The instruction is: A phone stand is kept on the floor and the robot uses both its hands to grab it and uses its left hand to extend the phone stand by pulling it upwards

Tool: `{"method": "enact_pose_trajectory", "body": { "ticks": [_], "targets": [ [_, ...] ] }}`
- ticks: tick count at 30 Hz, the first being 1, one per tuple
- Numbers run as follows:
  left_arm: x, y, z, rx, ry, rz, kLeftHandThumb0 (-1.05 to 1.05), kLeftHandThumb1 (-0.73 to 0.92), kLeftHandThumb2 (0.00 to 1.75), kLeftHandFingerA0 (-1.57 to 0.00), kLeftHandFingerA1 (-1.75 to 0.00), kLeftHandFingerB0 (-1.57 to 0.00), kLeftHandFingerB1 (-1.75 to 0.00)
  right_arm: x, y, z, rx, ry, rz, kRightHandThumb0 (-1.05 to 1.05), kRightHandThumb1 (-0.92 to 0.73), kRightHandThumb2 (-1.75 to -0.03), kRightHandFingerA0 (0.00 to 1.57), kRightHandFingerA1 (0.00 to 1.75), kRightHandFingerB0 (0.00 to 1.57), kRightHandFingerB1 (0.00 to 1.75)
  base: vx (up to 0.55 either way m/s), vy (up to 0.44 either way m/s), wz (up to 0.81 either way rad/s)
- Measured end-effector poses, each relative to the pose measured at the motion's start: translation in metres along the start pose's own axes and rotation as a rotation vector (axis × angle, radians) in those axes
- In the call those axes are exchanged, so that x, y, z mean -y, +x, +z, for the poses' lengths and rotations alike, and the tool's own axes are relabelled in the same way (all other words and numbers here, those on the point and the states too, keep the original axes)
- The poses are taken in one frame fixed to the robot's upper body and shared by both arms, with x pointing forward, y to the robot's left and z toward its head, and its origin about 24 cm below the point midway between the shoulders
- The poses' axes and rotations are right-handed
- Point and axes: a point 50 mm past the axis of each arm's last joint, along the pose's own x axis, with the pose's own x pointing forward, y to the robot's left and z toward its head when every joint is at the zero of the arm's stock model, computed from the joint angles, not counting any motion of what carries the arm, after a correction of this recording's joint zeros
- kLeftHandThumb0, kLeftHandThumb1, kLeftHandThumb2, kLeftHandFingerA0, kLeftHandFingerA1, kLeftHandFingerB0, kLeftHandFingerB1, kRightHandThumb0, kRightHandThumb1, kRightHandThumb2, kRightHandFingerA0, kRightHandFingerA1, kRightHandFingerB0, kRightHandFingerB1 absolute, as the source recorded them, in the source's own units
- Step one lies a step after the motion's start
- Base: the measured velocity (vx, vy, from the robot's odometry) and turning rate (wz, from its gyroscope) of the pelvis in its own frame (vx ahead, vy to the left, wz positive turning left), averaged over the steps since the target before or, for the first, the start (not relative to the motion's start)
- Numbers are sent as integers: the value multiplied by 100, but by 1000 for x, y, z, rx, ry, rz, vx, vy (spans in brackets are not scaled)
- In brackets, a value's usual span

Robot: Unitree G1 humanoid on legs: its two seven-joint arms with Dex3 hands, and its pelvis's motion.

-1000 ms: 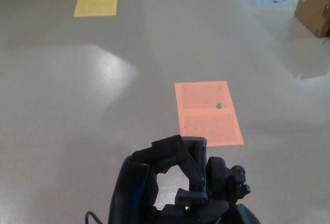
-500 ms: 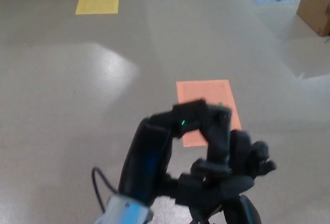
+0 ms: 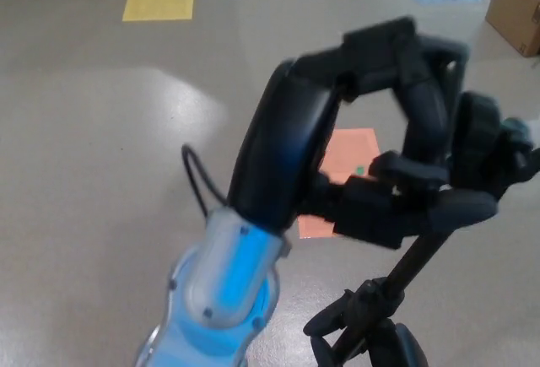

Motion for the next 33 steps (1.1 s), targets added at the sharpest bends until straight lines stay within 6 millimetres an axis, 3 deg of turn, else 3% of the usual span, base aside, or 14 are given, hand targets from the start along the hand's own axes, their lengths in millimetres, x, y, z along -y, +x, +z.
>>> {"method": "enact_pose_trajectory", "body": {
  "ticks": [2,7,8,10,11,18,26,28,33],
  "targets": [
    [1,7,7,31,-3,-7,-15,48,71,-101,-175,-80,-175,0,0,0,0,2,-1,-14,-88,-78,121,175,93,175,0,0,0],
    [1,24,26,99,3,-14,-15,47,72,-100,-175,-79,-175,-1,0,0,0,2,1,-14,-89,-78,121,175,93,175,0,0,0],
    [0,25,26,99,8,-12,-20,37,87,-130,-145,-111,-136,-1,-1,0,1,2,2,-15,-89,-77,119,175,92,175,0,0,0],
    [-1,25,27,94,11,-11,-20,37,87,-130,-145,-111,-136,-2,-1,0,0,2,3,-15,-89,-77,119,175,92,175,0,0,0],
    [-2,26,27,94,13,-9,-19,46,73,-99,-175,-79,-175,-2,-1,0,0,2,1,-16,-89,-77,119,175,93,175,0,0,0],
    [-7,33,32,99,32,-10,-16,41,80,-95,-175,-76,-175,-2,-1,0,2,1,-2,-15,-88,-77,117,175,91,175,0,0,0],
    [-12,32,36,101,21,8,-13,52,65,-99,-175,-74,-175,-4,-2,1,9,-3,6,-16,-88,-77,122,175,93,175,0,0,0],
    [-12,24,42,132,9,28,-9,56,64,-94,-175,-69,-175,-9,-8,1,11,-9,22,-16,-86,-76,121,175,92,175,0,0,0],
    [-13,5,24,70,-25,70,-13,58,61,-98,-175,-70,-175,-11,-13,-1,-2,-16,31,-14,-90,-74,116,175,87,175,0,0,0]
  ]
}}
